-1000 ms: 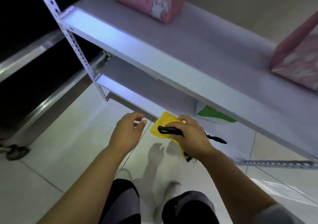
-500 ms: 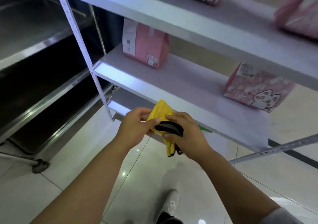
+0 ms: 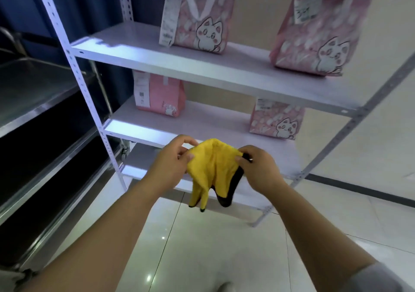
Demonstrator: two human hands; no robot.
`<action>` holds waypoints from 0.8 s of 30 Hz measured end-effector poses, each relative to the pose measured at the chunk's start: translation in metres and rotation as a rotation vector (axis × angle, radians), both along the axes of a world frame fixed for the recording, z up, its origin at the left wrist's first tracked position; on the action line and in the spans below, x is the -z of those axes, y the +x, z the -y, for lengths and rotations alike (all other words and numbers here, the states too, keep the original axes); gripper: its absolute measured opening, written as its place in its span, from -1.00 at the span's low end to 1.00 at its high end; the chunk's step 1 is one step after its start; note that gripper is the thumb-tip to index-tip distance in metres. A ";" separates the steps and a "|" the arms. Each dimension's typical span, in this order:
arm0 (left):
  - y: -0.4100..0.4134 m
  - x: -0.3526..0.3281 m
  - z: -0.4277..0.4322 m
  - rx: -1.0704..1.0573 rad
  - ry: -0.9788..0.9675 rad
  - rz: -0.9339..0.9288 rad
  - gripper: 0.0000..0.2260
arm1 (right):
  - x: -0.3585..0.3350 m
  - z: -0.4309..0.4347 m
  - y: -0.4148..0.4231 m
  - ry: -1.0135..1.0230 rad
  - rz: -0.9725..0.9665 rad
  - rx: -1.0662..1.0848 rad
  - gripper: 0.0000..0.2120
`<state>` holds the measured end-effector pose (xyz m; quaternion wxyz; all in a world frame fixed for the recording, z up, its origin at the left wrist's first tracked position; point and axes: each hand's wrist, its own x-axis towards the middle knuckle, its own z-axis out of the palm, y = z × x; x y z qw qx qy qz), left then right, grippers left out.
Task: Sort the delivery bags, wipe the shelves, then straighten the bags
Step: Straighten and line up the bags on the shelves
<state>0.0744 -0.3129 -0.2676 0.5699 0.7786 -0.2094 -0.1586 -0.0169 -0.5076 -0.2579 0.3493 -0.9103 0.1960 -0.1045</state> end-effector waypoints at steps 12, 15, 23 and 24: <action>-0.004 -0.066 0.032 -0.080 0.094 0.456 -0.76 | -0.070 0.057 -0.040 -0.151 0.215 0.112 -0.94; -0.002 -0.071 0.049 -0.014 0.174 0.482 -0.81 | -0.074 0.075 -0.049 -0.141 0.159 0.128 -0.90; -0.016 -0.084 0.104 0.023 0.127 0.296 -0.87 | -0.086 0.113 -0.065 -0.071 0.150 0.234 -0.94; -0.020 -0.084 0.113 0.016 0.144 0.303 -0.86 | -0.087 0.115 -0.066 -0.078 0.146 0.247 -0.94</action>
